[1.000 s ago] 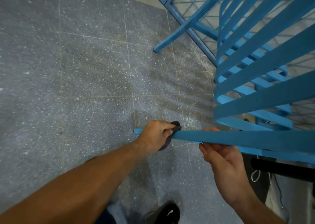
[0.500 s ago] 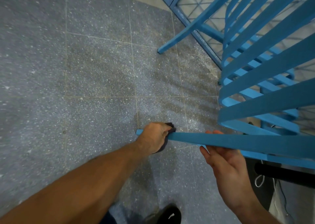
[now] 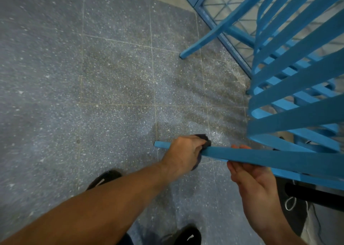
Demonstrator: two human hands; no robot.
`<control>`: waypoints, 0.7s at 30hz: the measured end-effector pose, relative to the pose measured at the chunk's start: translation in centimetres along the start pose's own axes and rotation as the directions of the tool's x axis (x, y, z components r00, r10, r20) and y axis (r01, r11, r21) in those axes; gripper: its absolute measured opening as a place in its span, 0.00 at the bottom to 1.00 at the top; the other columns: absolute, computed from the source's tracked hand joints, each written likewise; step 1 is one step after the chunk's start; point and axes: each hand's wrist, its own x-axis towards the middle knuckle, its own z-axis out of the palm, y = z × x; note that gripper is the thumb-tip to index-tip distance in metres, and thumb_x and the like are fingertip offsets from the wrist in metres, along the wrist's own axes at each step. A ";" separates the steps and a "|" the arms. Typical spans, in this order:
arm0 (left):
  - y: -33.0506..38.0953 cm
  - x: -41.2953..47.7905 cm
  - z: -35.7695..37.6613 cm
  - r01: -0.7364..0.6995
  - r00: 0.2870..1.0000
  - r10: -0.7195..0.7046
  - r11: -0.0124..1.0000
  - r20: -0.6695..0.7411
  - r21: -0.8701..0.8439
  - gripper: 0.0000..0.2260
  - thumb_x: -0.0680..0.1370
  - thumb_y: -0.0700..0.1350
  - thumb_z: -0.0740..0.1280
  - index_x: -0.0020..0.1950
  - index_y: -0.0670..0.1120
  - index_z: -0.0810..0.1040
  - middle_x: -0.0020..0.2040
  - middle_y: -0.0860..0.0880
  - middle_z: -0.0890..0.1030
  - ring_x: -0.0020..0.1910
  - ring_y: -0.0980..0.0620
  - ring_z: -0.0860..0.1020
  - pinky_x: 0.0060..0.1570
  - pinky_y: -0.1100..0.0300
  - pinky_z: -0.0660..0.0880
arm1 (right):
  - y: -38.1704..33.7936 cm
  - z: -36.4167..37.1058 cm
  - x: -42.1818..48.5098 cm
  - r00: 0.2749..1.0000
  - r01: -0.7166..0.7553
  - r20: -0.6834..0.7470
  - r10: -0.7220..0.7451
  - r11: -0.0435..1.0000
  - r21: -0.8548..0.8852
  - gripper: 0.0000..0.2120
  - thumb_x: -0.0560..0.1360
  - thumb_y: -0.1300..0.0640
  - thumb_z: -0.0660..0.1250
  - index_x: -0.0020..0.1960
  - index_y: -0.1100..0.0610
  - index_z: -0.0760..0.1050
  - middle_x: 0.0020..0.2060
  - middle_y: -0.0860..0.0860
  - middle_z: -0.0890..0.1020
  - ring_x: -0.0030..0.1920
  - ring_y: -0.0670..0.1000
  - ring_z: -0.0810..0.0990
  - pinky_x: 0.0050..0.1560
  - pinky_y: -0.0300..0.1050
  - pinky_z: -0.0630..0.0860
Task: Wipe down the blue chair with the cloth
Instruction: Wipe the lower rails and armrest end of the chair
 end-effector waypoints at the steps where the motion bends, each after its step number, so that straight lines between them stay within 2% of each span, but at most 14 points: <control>1: 0.4 -0.1 -0.1 -0.015 1.000 0.014 0.999 -0.019 -0.030 0.13 0.77 0.36 0.64 0.58 0.44 0.83 0.56 0.47 0.83 0.55 0.51 0.80 0.61 0.62 0.74 | 0.0 0.0 0.1 1.000 -0.004 0.001 0.004 1.000 0.002 0.22 0.75 0.77 0.58 0.66 0.63 0.71 0.50 0.51 0.78 0.46 0.41 0.78 0.51 0.36 0.73; 3: -0.7 0.2 0.0 0.031 0.999 -0.031 1.000 0.008 0.000 0.13 0.78 0.37 0.63 0.59 0.46 0.82 0.57 0.48 0.83 0.54 0.51 0.81 0.61 0.61 0.74 | -0.2 0.0 0.0 1.000 -0.007 0.009 0.007 1.000 -0.018 0.21 0.75 0.77 0.58 0.65 0.63 0.72 0.46 0.50 0.78 0.44 0.40 0.77 0.48 0.35 0.73; 5: -2.1 0.5 -0.2 0.145 0.986 -0.153 0.983 0.072 0.113 0.14 0.78 0.40 0.64 0.61 0.49 0.81 0.57 0.50 0.82 0.53 0.50 0.81 0.60 0.58 0.76 | -0.4 0.2 -0.2 1.000 -0.004 0.023 0.004 1.000 -0.027 0.20 0.75 0.77 0.58 0.65 0.64 0.72 0.42 0.49 0.78 0.42 0.40 0.77 0.49 0.37 0.72; 7: -2.3 0.3 -0.7 0.224 0.969 -0.236 0.963 0.070 0.151 0.13 0.79 0.41 0.65 0.62 0.50 0.80 0.57 0.50 0.82 0.54 0.50 0.80 0.60 0.58 0.75 | -0.5 0.7 -0.5 1.000 -0.003 0.027 0.003 1.000 -0.011 0.21 0.75 0.77 0.57 0.65 0.64 0.71 0.49 0.52 0.81 0.50 0.43 0.79 0.55 0.40 0.73; 9: -1.9 -0.1 -1.1 0.182 0.982 -0.186 0.978 0.026 0.102 0.14 0.79 0.38 0.64 0.62 0.47 0.81 0.59 0.48 0.82 0.58 0.49 0.79 0.65 0.61 0.71 | -0.6 1.3 -0.8 1.000 -0.020 0.023 0.020 1.000 0.006 0.23 0.76 0.77 0.57 0.67 0.63 0.70 0.59 0.55 0.79 0.61 0.49 0.78 0.60 0.40 0.71; 10: -1.5 -0.4 -1.4 0.149 0.989 -0.149 0.987 0.001 0.067 0.14 0.78 0.37 0.64 0.61 0.46 0.81 0.60 0.47 0.82 0.59 0.50 0.79 0.67 0.64 0.69 | -0.6 1.7 -0.9 0.999 -0.021 0.029 0.021 1.000 0.001 0.23 0.76 0.77 0.57 0.68 0.63 0.69 0.61 0.55 0.78 0.62 0.50 0.77 0.61 0.40 0.70; 13: -1.3 -0.7 -2.5 0.127 0.992 -0.127 0.992 -0.018 0.025 0.13 0.78 0.37 0.64 0.59 0.46 0.82 0.59 0.48 0.82 0.58 0.51 0.79 0.64 0.70 0.67 | -0.9 2.5 -1.1 0.998 -0.016 0.064 0.017 1.000 -0.022 0.22 0.76 0.75 0.60 0.68 0.64 0.69 0.57 0.54 0.78 0.55 0.45 0.77 0.57 0.37 0.72; 15: -1.9 -0.1 -3.0 0.188 0.979 -0.196 0.976 0.062 0.113 0.14 0.78 0.39 0.63 0.61 0.49 0.81 0.59 0.49 0.82 0.57 0.49 0.80 0.63 0.63 0.72 | -1.2 2.8 -1.2 0.998 0.000 0.064 0.003 0.999 -0.048 0.19 0.74 0.73 0.63 0.65 0.66 0.71 0.48 0.52 0.78 0.46 0.41 0.76 0.52 0.37 0.71; 17: -1.4 -0.1 -3.5 0.190 0.971 -0.218 0.954 0.102 0.230 0.15 0.78 0.39 0.64 0.62 0.50 0.80 0.57 0.49 0.82 0.56 0.48 0.80 0.61 0.57 0.74 | -1.3 2.9 -1.2 0.999 0.001 0.043 0.002 0.997 -0.076 0.12 0.75 0.75 0.61 0.58 0.71 0.72 0.38 0.52 0.74 0.38 0.40 0.73 0.45 0.33 0.70; 18: -0.5 -0.3 -3.5 0.151 0.982 -0.172 0.966 0.084 0.211 0.16 0.77 0.38 0.66 0.62 0.49 0.80 0.57 0.48 0.82 0.55 0.48 0.80 0.61 0.55 0.75 | -1.3 3.0 -1.2 1.000 0.002 0.027 0.001 0.995 -0.100 0.08 0.75 0.76 0.60 0.53 0.73 0.72 0.35 0.54 0.71 0.34 0.42 0.71 0.39 0.32 0.69; 20: 2.1 -1.0 -3.8 0.061 0.997 -0.065 0.990 0.030 0.123 0.15 0.75 0.36 0.67 0.61 0.46 0.81 0.55 0.47 0.83 0.53 0.48 0.80 0.60 0.56 0.76 | -1.5 3.3 -1.3 1.000 0.016 -0.002 -0.016 0.989 -0.150 0.01 0.74 0.76 0.60 0.45 0.74 0.70 0.32 0.56 0.67 0.31 0.44 0.67 0.35 0.38 0.67; 21: 3.7 -1.4 -4.3 0.035 0.999 -0.037 0.996 0.018 0.081 0.14 0.76 0.36 0.66 0.61 0.45 0.81 0.55 0.46 0.83 0.53 0.49 0.80 0.60 0.58 0.75 | -1.9 3.5 -1.5 1.000 0.023 -0.006 -0.024 0.983 -0.184 0.04 0.73 0.75 0.61 0.41 0.71 0.70 0.31 0.56 0.66 0.30 0.45 0.66 0.34 0.42 0.66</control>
